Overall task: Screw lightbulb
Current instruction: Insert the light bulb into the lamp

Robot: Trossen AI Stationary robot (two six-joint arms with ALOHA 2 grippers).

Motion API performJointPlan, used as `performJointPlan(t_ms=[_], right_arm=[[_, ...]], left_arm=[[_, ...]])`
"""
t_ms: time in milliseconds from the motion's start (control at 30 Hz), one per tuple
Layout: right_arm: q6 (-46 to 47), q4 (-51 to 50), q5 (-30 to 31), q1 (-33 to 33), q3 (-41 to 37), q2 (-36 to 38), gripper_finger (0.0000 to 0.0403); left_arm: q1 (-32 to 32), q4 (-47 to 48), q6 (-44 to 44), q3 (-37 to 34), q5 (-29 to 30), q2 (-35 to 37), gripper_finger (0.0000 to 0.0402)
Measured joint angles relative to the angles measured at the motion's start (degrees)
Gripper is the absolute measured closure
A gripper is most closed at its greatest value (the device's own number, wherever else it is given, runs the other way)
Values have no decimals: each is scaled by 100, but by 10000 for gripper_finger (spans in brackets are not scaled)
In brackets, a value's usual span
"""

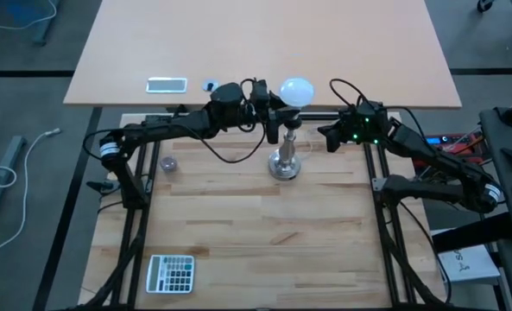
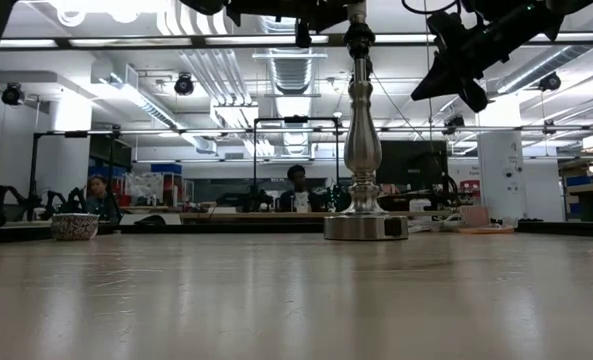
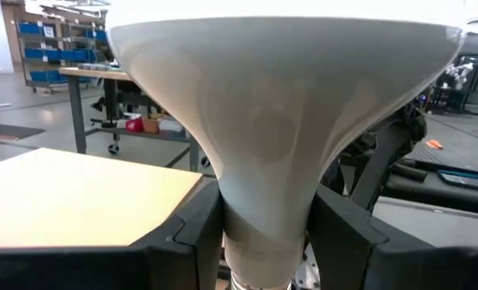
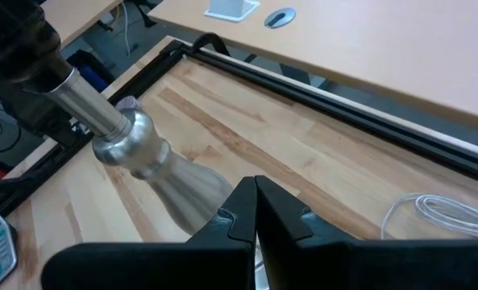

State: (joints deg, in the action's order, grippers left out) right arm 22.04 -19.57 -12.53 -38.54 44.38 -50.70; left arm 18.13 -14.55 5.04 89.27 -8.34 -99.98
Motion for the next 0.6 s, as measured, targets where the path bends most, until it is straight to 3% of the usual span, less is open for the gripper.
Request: performJointPlan(t_ms=[367,600], right_arm=[[-11,13,0,0,0,0,403],[-40,90,6,0,0,0,403]], left_arm=[[-11,277,147,0,28,26,260],[-22,391,107,-10,28,15,210]])
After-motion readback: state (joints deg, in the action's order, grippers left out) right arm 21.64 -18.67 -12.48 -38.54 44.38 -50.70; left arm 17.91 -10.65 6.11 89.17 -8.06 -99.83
